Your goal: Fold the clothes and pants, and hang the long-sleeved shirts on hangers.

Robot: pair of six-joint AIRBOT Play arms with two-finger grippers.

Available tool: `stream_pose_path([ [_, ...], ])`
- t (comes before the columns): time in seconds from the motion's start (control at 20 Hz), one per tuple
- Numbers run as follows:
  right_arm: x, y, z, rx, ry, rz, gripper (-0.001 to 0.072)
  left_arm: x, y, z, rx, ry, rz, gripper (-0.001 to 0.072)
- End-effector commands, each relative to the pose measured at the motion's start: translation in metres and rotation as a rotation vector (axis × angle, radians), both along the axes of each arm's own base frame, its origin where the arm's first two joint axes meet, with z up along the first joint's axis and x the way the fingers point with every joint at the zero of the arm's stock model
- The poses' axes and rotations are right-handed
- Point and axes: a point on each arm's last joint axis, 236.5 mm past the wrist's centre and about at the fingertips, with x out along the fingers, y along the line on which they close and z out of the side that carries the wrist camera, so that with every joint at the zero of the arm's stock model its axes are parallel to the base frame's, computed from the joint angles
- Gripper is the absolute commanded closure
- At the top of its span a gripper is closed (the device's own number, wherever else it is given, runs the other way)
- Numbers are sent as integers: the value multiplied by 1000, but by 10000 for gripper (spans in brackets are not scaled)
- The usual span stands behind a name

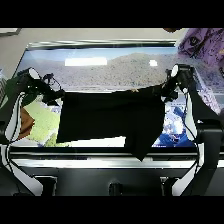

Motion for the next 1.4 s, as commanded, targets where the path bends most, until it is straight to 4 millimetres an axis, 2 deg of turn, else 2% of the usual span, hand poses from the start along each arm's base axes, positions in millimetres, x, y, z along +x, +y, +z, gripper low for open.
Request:
stream_pose_path([
  [0.0, 0, 12, 22, 60, -41, 87, 80, 18, 13, 33, 10, -87, 44, 12],
  [0.1, -1, 5, 60, 84, -112, 113, 73, 24, 36, 71, 40, -165, 77, 12],
  [0.15, -6, -4, 81, 122, -138, 105, 73, 17, 55, 87, 83, -181, 95, 12],
  [0.25, -26, -26, 108, 225, -180, 58, 74, -9, 96, 109, 176, -175, 144, 12],
  [0.3, -46, -38, 110, 275, -177, 13, 74, -26, 111, 114, 199, -166, 174, 12],
  [0.4, -101, -52, 93, 356, -103, -96, 74, -66, 128, 110, 200, -147, 273, 12],
  [0.45, -135, -50, 79, 399, -56, -153, 74, -89, 131, 102, 196, -134, 318, 13],
  [0.5, -165, -44, 65, 429, -15, -195, 74, -109, 129, 94, 195, -123, 355, 12],
  [0.6, -222, -19, 37, 468, 62, -223, 75, -146, 119, 77, 192, -106, 370, 13],
  [0.65, -242, -5, 27, 494, 80, -224, 75, -158, 112, 70, 184, -96, 371, 13],
  [0.75, -267, 19, 9, 555, 92, -262, 75, -176, 103, 58, 169, -67, 371, 13],
  [0.9, -274, 46, -6, 658, 65, -296, 77, -180, 102, 52, 167, -50, 370, 13],
  [1.25, -262, 49, -22, 674, -23, -353, 95, -180, 102, 51, 167, -48, 370, 13],
  [1.35, -256, 57, -23, 731, -22, -376, 95, -180, 102, 51, 167, -48, 369, 13],
])
